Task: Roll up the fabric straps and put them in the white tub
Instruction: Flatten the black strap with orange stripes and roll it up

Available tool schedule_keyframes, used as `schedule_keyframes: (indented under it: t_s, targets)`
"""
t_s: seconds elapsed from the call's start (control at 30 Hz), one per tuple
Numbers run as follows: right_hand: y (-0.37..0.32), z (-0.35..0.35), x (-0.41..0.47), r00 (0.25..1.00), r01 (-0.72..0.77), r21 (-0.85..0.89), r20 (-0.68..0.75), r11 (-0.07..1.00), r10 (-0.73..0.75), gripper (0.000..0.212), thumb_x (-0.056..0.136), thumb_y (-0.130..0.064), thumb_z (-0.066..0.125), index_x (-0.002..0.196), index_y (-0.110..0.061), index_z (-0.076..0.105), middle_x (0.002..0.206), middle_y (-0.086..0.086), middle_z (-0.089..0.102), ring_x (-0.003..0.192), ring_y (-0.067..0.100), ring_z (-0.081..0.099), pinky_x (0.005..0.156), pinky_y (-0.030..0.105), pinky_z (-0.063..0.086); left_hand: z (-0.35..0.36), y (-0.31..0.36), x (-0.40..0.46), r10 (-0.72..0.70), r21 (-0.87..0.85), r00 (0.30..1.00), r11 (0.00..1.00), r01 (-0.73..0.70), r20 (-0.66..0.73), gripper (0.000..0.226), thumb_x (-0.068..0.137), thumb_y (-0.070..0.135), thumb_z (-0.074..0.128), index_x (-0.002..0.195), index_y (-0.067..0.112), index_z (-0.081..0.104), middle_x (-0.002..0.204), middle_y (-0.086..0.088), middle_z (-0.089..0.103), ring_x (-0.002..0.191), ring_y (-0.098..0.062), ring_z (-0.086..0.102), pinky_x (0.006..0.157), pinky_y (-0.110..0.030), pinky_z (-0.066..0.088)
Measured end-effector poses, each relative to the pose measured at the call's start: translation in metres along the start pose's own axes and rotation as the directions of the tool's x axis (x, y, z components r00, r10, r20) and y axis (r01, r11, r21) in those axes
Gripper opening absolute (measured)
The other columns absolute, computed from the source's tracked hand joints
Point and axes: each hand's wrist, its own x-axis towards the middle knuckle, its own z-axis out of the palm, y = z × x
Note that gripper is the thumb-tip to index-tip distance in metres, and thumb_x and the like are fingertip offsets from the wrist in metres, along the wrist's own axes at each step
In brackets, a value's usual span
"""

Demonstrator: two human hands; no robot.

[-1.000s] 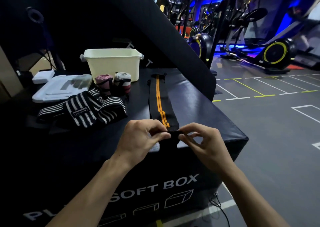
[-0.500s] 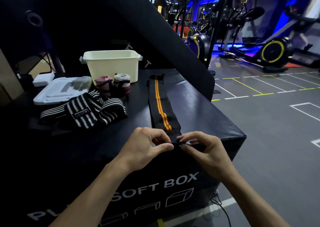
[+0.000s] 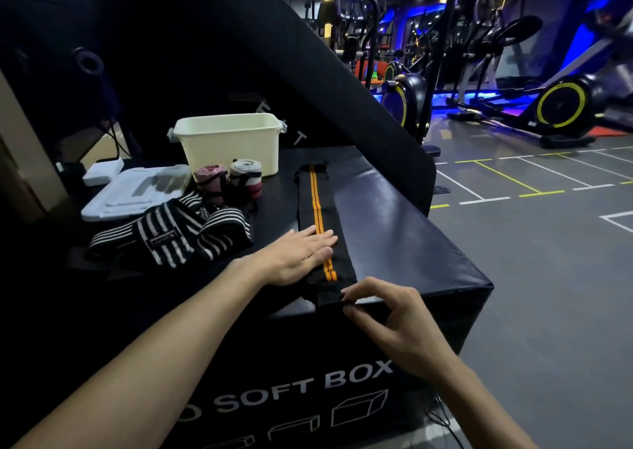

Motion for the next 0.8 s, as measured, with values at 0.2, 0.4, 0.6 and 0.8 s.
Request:
schedule_keyframes:
  t_s: [0.2, 0.4, 0.6, 0.8]
  targets:
    - [0.005, 0.002, 0.006, 0.989, -0.113, 0.099, 0.108, 0.989, 0.102, 0.007, 0.093, -0.018, 0.072, 0.092, -0.024, 0.069, 0.072, -0.009, 0.067, 0.062, 0.003, 0.061, 0.062, 0.017, 0.044, -0.003, -0.016, 0.042, 0.009, 0.058, 0.999, 0.998, -0.012, 0.049, 0.055, 0.110, 0.048, 0.019, 0.163, 0.034, 0.011, 0.171, 0.015, 0.000, 0.158, -0.017, -0.010, 0.127, -0.049, -0.003]
    - [0.008, 0.000, 0.009, 0.978, -0.153, 0.157, 0.168, 0.976, 0.126, 0.006, 0.095, -0.014, 0.070, 0.091, -0.018, 0.068, 0.067, -0.016, 0.061, 0.055, 0.002, 0.053, 0.058, 0.014, 0.038, -0.002, -0.025, 0.075, -0.123, 0.092, 0.992, 0.988, 0.125, -0.028, 0.053, 0.111, 0.044, 0.016, 0.163, 0.034, 0.010, 0.172, 0.009, -0.001, 0.159, -0.020, -0.008, 0.126, -0.053, -0.006]
    - [0.008, 0.000, 0.012, 0.974, -0.166, 0.147, 0.176, 0.975, 0.140, 0.004, 0.095, -0.014, 0.069, 0.092, -0.016, 0.067, 0.066, -0.020, 0.061, 0.055, 0.002, 0.055, 0.058, 0.011, 0.037, -0.007, -0.030, 0.088, -0.171, -0.020, 0.980, 0.985, 0.170, -0.106, 0.047, 0.111, 0.044, 0.022, 0.158, 0.043, 0.028, 0.170, 0.013, 0.018, 0.159, -0.024, 0.006, 0.125, -0.058, 0.000]
    - [0.005, 0.001, 0.013, 0.973, -0.187, 0.153, 0.163, 0.970, 0.162, 0.007, 0.094, -0.012, 0.069, 0.089, -0.016, 0.066, 0.066, -0.020, 0.060, 0.051, 0.001, 0.051, 0.054, 0.011, 0.035, -0.020, -0.038, 0.097, -0.019, -0.041, 0.993, 0.999, 0.015, -0.115, 0.023, 0.099, 0.057, 0.044, 0.117, 0.062, 0.058, 0.146, 0.014, 0.049, 0.137, -0.025, 0.046, 0.115, -0.055, 0.035]
